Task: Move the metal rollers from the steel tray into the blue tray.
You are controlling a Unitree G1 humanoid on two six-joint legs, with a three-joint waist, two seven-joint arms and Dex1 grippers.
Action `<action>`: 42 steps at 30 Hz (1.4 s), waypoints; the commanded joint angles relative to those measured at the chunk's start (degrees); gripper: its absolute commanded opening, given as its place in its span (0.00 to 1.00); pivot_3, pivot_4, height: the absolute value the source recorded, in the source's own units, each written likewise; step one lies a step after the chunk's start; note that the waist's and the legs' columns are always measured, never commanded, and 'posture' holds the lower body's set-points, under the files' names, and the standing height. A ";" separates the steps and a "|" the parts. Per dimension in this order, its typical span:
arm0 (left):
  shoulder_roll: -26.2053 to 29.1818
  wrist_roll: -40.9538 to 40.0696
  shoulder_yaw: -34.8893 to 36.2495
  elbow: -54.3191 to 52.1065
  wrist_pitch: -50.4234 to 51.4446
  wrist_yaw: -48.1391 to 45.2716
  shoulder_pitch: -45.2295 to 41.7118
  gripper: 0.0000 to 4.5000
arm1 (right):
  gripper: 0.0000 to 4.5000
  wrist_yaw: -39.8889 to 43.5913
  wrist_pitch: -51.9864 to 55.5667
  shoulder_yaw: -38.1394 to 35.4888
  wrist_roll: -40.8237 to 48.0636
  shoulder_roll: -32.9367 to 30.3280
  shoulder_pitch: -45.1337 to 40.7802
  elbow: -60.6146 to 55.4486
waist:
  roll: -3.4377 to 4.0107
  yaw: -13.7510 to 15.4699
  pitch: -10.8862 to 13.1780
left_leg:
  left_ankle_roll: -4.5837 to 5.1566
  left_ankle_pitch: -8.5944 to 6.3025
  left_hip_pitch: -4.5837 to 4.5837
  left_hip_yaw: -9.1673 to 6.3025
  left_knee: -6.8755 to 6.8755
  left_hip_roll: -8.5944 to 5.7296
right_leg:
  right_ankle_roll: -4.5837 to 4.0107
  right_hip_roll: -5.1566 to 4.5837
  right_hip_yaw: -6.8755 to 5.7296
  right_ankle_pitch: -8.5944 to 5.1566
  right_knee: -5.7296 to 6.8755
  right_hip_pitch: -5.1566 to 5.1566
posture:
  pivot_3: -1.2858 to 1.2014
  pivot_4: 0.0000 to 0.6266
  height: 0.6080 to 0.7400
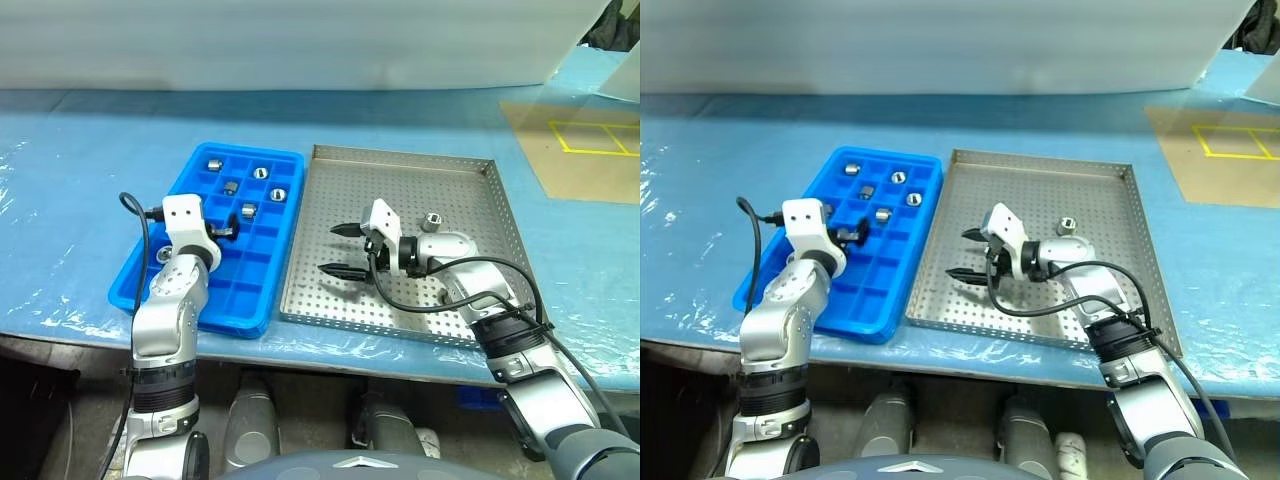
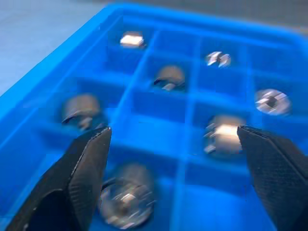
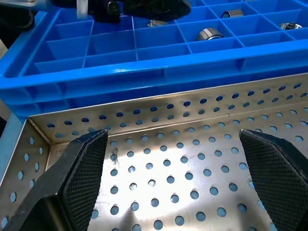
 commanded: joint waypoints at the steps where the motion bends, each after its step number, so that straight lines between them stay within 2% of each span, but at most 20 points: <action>1: 1.18 -2.04 -2.31 -0.97 -3.27 -4.22 -3.58 0.99 | 1.00 -0.91 0.72 -2.66 1.07 -1.30 0.94 -4.48 | 0.00 -0.04 0.00 | -0.01 0.00 0.00 0.00 0.00 0.00 | 0.00 0.00 0.00 0.00 0.00 0.00 | 0.54 0.24 1.00; 9: 5.03 -4.34 -9.76 8.32 -10.52 -19.48 -11.98 0.99 | 1.00 -5.25 4.73 -6.90 1.87 -4.37 6.92 -12.45 | 0.00 -1.38 0.00 | -0.10 0.06 0.04 0.06 -0.04 -0.02 | 0.02 0.02 0.08 0.01 0.00 -0.01 | 0.47 0.24 1.00; 19: 4.03 -2.81 -19.70 30.75 -19.78 -37.91 -23.52 0.99 | 1.00 -13.51 11.38 -14.02 3.32 -6.79 18.90 -26.48 | 0.01 -5.05 0.00 | -0.21 0.13 0.11 0.13 -0.07 -0.07 | 0.04 0.04 0.22 0.02 -0.01 -0.01 | 0.38 0.24 1.00; 30: 1.54 4.16 -23.55 54.62 -25.11 -42.02 -34.55 0.99 | 1.00 -20.62 16.32 -19.45 4.92 -7.19 28.82 -37.71 | 0.02 -9.22 -0.01 | 0.02 0.00 0.19 0.19 -0.01 -0.10 | 0.10 0.09 0.35 0.05 -0.07 0.04 | 0.30 0.24 1.00; 42: -1.57 8.96 -23.79 67.21 -27.47 -42.69 -39.31 0.99 | 1.00 -25.36 18.28 -21.24 5.95 -7.03 34.43 -43.38 | 0.02 -10.75 -0.01 | 0.28 -0.15 0.13 0.22 0.04 -0.15 | 0.16 0.06 0.38 0.09 -0.37 0.18 | 0.27 0.24 1.00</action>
